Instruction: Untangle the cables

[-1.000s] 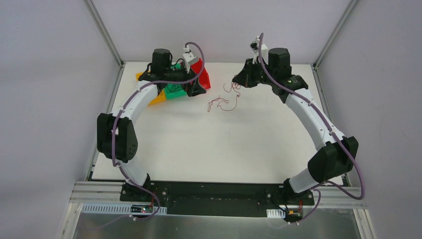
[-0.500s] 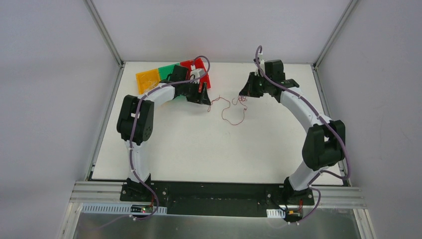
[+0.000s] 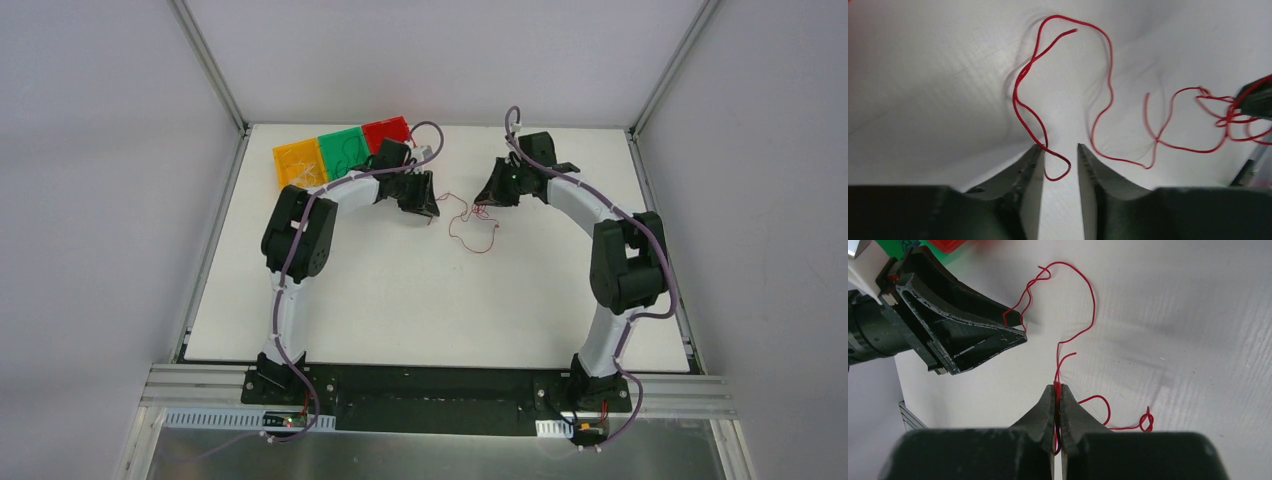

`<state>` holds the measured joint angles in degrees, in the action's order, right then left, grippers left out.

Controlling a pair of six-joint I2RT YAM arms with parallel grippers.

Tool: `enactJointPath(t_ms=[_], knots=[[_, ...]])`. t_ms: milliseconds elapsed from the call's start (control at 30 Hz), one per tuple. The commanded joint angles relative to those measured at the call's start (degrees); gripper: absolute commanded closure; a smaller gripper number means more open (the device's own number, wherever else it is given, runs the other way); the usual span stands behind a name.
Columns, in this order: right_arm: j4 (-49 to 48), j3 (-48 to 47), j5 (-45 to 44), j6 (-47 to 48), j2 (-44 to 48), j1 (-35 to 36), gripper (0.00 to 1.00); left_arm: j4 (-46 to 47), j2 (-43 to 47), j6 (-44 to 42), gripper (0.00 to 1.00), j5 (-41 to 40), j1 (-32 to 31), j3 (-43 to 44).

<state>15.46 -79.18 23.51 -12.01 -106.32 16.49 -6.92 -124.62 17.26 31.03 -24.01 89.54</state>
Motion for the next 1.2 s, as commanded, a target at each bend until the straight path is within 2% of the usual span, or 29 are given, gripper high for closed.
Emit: enactJointPath(t_ms=[0, 67, 133, 300, 433, 533, 567, 667, 733, 833, 1000, 1167], knots=[[-3.66, -3.15, 3.84, -5.1, -1.16, -0.37, 1.0, 10.73, 0.1, 5.39, 0.76, 7.83, -1.66, -1.01], [-4.06, -3.33, 4.38, -5.67, -1.55, -0.34, 1.0, 21.31, 2.67, 9.29, 0.83, 12.65, -1.7, -5.04], [-4.2, -3.57, 4.73, -5.66, -1.73, -0.36, 1.0, 26.9, 4.49, 11.87, 0.89, 16.08, -1.84, -6.39], [-4.46, -3.23, 7.0, -5.47, -1.7, -0.4, 1.0, 32.96, 6.29, 15.33, 0.96, 21.4, -1.83, -7.56], [-4.68, -2.6, 8.99, -5.37, -1.46, -0.4, 1.0, 37.36, 6.24, 19.34, 0.99, 22.71, -1.82, -8.5], [-3.8, -1.88, 8.59, -4.47, -1.41, -0.48, 1.0, 36.74, 6.28, 19.29, 1.0, 21.67, -1.79, -8.62], [-3.37, -1.78, 8.26, -4.16, -1.64, -0.49, 1.0, 35.31, 6.5, 17.99, 0.92, 20.94, -1.75, -8.58], [-3.09, -2.18, 6.93, -4.13, -2.57, -0.36, 1.0, 29.86, 7.85, 14.83, 0.57, 15.54, -1.62, -8.87], [-3.07, -3.21, 6.21, -4.08, -3.66, -0.36, 1.0, 28.34, 8.7, 14.14, 0.42, 13.08, -1.57, -10.02], [-3.12, -5.1, 4.61, -4.24, -5.74, -0.23, 1.0, 26.42, 9.46, 12.32, 0.26, 10.11, -1.72, -11.6], [-3.18, -7.7, 2.61, -4.11, -9.83, -0.15, 1.0, 23.12, 7.49, 10.54, 0.23, 7.16, -1.83, -11.54], [-3.75, -9.68, 2.09, -4.0, -12.44, 0.26, 1.0, 22.58, 4.7, 10.19, 0.3, 5.44, -1.83, -10.43]])
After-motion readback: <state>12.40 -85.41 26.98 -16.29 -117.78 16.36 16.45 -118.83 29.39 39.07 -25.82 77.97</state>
